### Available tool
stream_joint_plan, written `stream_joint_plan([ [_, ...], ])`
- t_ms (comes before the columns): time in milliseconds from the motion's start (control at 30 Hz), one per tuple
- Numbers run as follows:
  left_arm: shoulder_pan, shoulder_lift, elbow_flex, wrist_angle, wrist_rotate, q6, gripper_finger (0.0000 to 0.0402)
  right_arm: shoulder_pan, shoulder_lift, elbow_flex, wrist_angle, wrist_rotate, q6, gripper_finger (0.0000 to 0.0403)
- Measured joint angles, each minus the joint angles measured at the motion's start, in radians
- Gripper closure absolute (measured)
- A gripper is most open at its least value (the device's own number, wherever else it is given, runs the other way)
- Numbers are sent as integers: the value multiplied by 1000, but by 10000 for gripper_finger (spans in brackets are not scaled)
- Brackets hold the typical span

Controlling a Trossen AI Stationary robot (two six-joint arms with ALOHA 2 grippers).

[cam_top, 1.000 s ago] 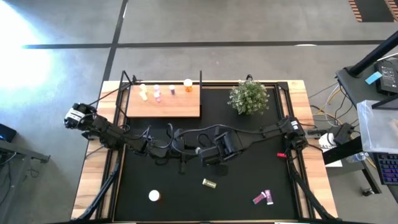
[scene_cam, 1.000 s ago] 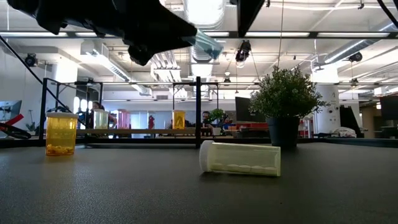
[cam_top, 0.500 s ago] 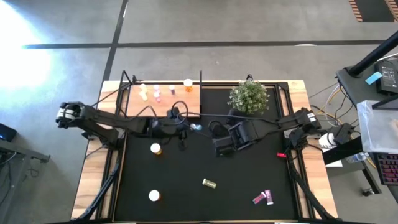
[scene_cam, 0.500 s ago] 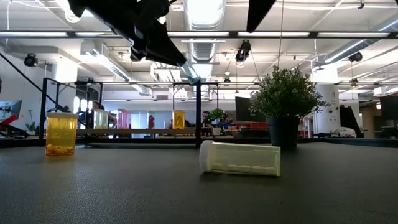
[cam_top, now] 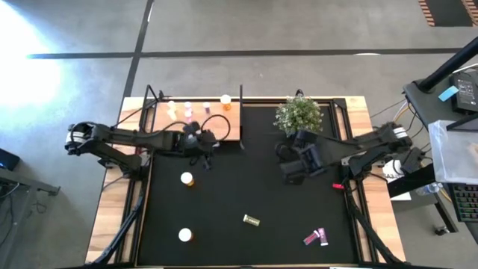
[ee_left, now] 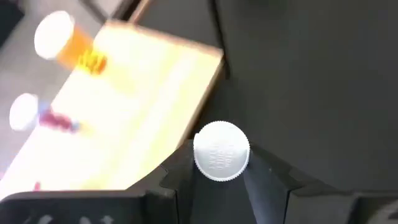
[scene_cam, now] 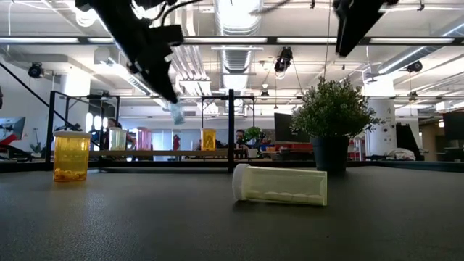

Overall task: Pick and place medicine bottles onto shelf by color
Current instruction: Put the top blue medicine bottle on the shelf aligned with the other blue medicine bottle

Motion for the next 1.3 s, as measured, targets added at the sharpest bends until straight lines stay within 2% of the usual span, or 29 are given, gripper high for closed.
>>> stream_joint_plan([
  [133, 107, -16, 4, -19, -13, -23, 301, 3, -97, -64, 86, -3, 48, 168],
  [367, 264, -30, 9, -11, 131, -12, 301, -1, -246, -163, 237, 1, 67, 168],
  [500, 325, -12, 6, -6, 204, -5, 301, -2, -306, -202, 305, 7, 19, 168],
  [767, 420, 78, 18, -6, 228, 2, 301, -2, -321, -237, 397, 23, -17, 168],
  [933, 448, 124, 21, -2, 227, 10, 301, -2, -303, -247, 396, 21, -29, 168],
  [1300, 479, 136, 26, 65, 229, 63, 301, -2, -300, -253, 396, 24, -30, 168],
])
